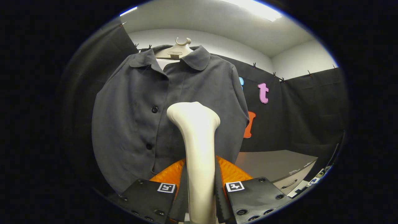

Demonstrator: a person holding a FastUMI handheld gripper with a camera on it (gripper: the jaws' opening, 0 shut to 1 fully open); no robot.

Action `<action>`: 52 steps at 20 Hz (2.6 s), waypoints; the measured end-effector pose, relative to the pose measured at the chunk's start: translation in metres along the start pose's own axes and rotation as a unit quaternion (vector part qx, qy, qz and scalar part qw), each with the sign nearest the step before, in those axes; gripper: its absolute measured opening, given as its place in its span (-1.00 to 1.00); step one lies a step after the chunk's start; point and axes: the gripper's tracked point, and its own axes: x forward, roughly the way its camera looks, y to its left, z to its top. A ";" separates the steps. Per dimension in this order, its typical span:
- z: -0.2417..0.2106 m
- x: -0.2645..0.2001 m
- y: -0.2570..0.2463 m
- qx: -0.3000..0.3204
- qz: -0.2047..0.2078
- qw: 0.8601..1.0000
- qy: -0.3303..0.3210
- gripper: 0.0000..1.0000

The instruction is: Iron the clothes twice with a garment steamer, once on the left side and once on the right side.

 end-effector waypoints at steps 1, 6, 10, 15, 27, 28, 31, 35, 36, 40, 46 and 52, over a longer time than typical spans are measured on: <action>-0.006 -0.003 0.001 -0.002 0.002 1.000 0.002 -0.11; -0.043 -0.020 0.007 -0.012 0.008 1.000 0.025 -0.10; -0.071 -0.033 0.004 -0.009 0.002 0.999 0.043 -0.10; -0.094 -0.042 0.003 -0.007 0.002 0.998 0.067 -0.10; -0.165 -0.074 0.010 -0.013 0.014 0.990 0.137 -0.10; -0.168 -0.076 0.010 -0.012 0.015 0.990 0.141 -0.10; -0.158 -0.079 0.011 -0.007 0.018 0.991 0.132 -0.10; -0.121 -0.087 0.015 0.005 0.025 0.995 0.096 -0.10; -0.111 -0.090 0.018 0.006 0.030 0.996 0.087 -0.10; -0.056 -0.091 0.031 0.014 0.052 0.998 0.036 -0.10; 0.027 -0.091 0.055 0.018 0.087 0.995 -0.052 -0.10; 0.074 -0.064 0.084 0.046 0.122 0.988 -0.077 -0.11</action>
